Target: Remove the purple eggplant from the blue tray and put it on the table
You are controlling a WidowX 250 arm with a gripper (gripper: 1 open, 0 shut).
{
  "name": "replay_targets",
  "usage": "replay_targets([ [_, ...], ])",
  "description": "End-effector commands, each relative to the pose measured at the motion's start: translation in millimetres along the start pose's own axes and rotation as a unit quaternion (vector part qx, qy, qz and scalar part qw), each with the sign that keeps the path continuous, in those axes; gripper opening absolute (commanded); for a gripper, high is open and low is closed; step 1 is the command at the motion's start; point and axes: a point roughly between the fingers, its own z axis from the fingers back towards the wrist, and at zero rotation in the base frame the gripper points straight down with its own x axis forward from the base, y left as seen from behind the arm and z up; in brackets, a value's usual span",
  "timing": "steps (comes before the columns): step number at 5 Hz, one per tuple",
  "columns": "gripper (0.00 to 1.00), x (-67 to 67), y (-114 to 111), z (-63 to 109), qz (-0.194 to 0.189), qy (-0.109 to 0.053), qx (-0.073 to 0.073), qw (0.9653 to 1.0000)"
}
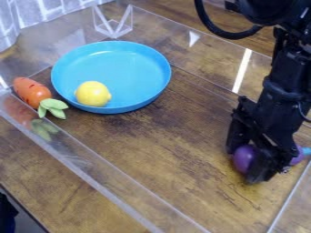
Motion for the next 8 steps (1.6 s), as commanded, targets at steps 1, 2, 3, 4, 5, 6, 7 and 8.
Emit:
replay_targets([
  [1,1.00,7.6,2,23.5,0.006,-0.036,0.008,0.9993],
  [2,0.00,7.3,3,23.7,0.011,-0.034,0.009,0.9993],
  [3,0.00,-0.5,7,28.2,0.026,-0.019,0.010,0.9994],
  [4,0.00,-7.4,10,32.1,0.038,-0.005,0.012,0.9992],
  [5,0.00,-14.1,13,35.7,0.046,0.009,0.016,0.9988],
  [6,0.00,-20.3,17,38.6,0.053,0.022,0.022,0.9981],
  [7,1.00,-24.5,20,37.9,0.057,0.029,0.024,0.9976],
  [8,1.00,-31.3,22,51.1,0.070,0.024,0.033,0.9967],
])
